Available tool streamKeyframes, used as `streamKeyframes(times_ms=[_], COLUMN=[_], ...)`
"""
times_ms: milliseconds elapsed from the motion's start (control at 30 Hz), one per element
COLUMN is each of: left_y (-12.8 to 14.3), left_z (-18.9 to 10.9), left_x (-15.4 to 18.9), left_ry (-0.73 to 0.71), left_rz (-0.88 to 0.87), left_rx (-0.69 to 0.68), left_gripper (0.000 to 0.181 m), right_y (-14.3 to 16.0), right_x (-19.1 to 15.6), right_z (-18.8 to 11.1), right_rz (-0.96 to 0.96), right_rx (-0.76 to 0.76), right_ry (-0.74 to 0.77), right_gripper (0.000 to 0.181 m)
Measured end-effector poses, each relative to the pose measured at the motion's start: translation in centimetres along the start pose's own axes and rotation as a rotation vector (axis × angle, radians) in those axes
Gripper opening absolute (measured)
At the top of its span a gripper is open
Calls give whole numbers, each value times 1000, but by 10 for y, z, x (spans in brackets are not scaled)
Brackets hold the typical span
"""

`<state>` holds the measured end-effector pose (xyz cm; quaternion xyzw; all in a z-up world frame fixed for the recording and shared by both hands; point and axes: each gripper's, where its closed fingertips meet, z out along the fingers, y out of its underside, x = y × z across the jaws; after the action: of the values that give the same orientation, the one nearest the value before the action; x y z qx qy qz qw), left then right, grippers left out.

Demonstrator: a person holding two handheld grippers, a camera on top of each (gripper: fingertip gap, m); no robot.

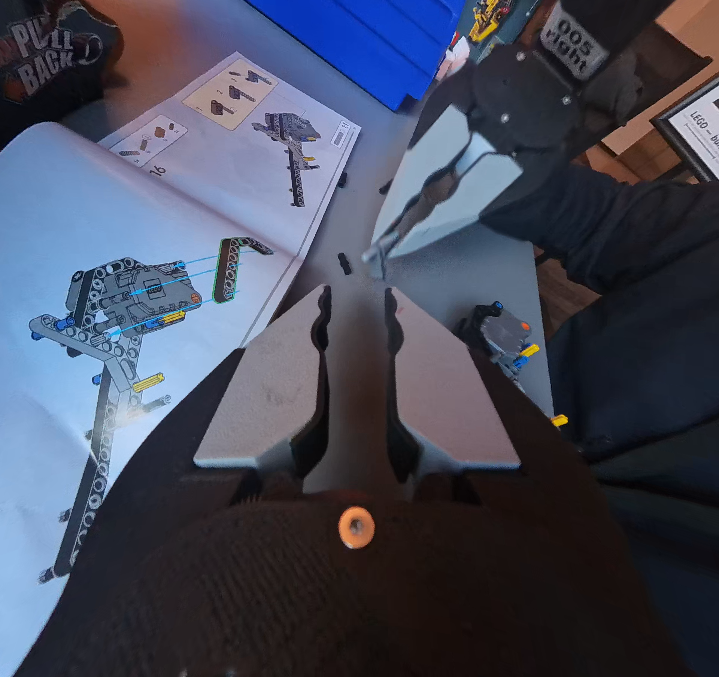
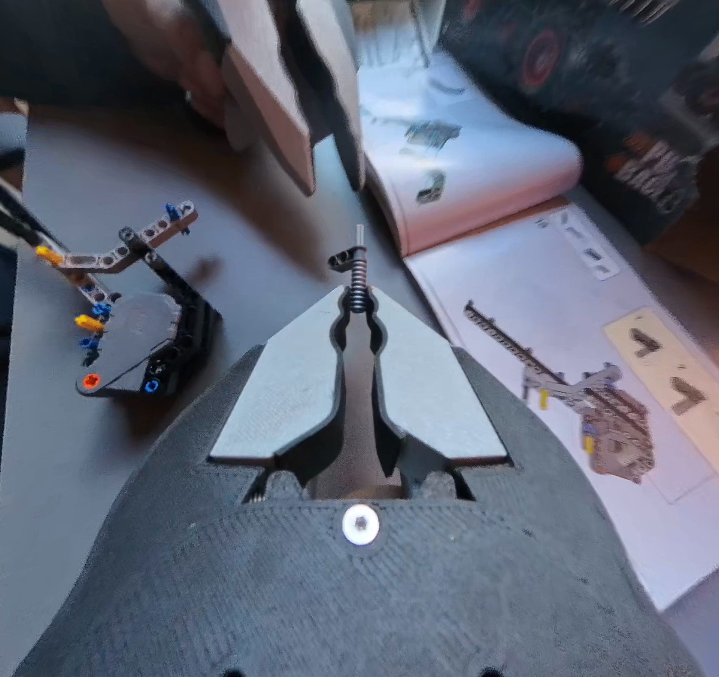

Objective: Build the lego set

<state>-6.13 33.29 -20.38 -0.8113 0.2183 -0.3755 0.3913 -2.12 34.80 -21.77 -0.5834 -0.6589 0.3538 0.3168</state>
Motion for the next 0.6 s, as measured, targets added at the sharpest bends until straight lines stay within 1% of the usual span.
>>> streamKeyframes(times_ms=[67,133,167,200,267,300,333,367,433,500,600], left_y=[1,0,1,1,1,2,2,2,2,0,-2], left_z=[0,-1,-1,0,0,0,0,0,0,-1,-2], left_x=[0,0,0,0,1,1,1,0,-1,-3,-6], left_ry=[-5,-14,-13,-14,-17,-18,-19,-19,-17,-18,-32], left_rz=[13,19,21,23,29,30,29,26,12,-2,2], left_rx=[-3,-1,-3,-4,-6,-7,-9,-10,-9,0,15], left_gripper=[26,26,26,26,25,25,24,24,24,22,21], right_y=[-18,-37,-47,-56,-68,-69,-68,-68,-65,-62,-56], right_x=[18,36,45,56,83,91,96,97,100,100,98], right_z=[-17,-43,-62,-84,-134,-154,-168,-176,-182,-180,-169], right_rz=[6,-11,-37,-68,-61,-37,-19,-15,-39,-77,-96], right_rx=[124,273,354,442,594,648,689,712,709,684,638], right_ry=[87,180,239,329,556,626,658,667,698,715,689], right_gripper=[4,5,4,4,4,4,3,3,5,5,4])
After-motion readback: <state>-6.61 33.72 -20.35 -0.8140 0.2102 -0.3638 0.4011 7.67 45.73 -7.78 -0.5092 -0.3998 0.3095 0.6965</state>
